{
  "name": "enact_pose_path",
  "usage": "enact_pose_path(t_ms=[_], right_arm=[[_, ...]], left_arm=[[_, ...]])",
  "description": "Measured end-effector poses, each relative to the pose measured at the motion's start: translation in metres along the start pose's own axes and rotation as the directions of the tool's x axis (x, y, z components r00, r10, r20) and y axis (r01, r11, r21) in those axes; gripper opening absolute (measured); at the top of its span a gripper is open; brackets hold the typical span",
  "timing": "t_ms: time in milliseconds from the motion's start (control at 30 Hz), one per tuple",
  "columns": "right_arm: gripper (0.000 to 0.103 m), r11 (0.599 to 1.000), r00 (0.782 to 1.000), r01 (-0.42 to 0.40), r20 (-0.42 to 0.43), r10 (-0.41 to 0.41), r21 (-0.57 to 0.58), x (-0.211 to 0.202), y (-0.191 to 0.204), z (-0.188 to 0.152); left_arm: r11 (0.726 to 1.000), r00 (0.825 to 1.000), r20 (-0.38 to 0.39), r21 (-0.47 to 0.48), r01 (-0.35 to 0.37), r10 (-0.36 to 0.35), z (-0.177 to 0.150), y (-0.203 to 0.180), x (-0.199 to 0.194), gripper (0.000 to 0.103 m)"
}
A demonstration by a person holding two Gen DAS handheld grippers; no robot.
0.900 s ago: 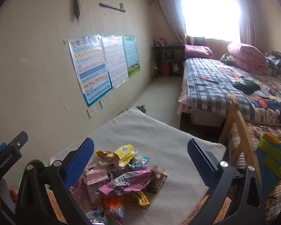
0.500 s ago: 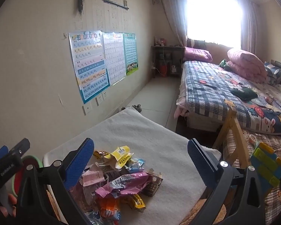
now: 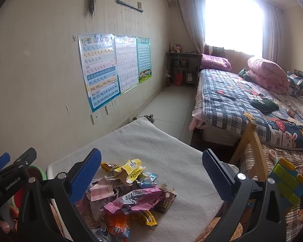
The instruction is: Collect trash
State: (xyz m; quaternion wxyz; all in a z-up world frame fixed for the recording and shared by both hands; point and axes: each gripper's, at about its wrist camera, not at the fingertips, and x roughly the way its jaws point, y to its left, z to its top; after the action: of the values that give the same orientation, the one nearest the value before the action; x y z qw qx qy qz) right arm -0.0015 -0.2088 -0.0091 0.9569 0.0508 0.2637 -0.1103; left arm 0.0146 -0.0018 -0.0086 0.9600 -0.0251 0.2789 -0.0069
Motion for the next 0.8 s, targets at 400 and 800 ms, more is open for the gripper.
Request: enact_pose_path(t_ms=[400,800], right_arm=[[0.096,1.0,1.0,-0.011,-0.007,0.011,0.0,0.0012,0.0009,-0.0011],[0.096,1.0,1.0,-0.018,-0.02,0.018,0.011,0.005,0.0008,-0.0066]], left_arm=[[1.0,1.0,0.003,0.0,-0.001,0.001,-0.0012,-0.0011,0.0001,0.099],[1.0,1.0,-0.003,-0.007,-0.022,0.022,-0.0009,0.0044,0.0025,0.099]])
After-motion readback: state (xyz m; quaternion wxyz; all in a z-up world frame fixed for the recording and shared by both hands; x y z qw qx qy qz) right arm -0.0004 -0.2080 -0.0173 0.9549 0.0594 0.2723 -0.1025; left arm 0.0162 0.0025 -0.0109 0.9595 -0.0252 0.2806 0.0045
